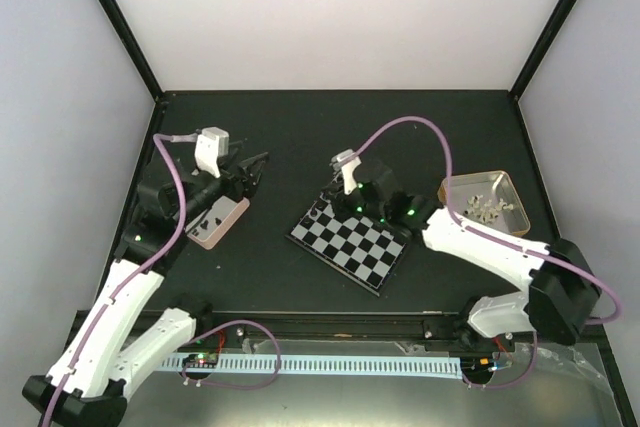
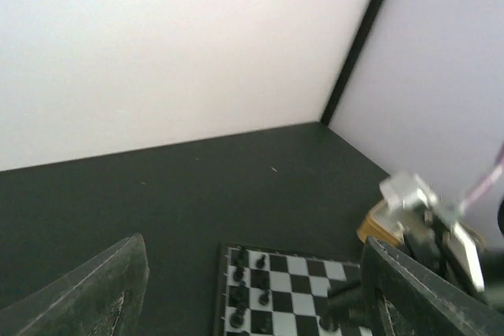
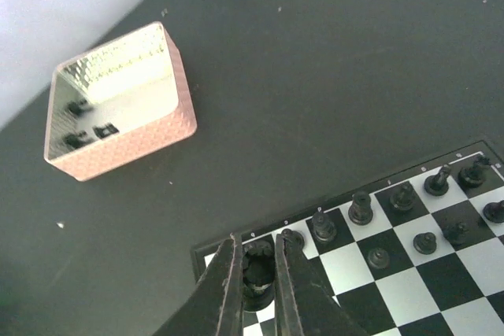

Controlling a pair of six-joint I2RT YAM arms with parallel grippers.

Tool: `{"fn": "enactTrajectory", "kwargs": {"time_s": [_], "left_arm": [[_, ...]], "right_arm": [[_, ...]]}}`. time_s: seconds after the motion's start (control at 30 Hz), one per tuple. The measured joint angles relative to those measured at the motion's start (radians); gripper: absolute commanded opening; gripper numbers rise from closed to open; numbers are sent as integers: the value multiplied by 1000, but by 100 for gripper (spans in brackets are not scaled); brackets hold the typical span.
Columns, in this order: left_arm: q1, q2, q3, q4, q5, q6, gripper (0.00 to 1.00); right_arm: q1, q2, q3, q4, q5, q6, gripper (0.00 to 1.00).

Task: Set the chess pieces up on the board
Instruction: Place the chess piece on the chessboard.

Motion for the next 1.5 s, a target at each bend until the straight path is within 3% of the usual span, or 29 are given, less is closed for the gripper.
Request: {"fn": "enactTrajectory", "kwargs": {"time_s": [0.27,0.63,1.27,1.5], "left_arm": [[2,-54,-12,-4,-168,-16,76],[2,-53,-18,-18,-208,-16,77],[2,-25,-18,-19,-208,-17,78],[2,-25,-18,-19,-208,-18,79]], "right_arm": [[155,202,8,80,136,-89,5],[240,433,37,199,200,-144,5],[262,538,40,280,267,-145,6],[262,540,38,280,290,-128,14]]}}
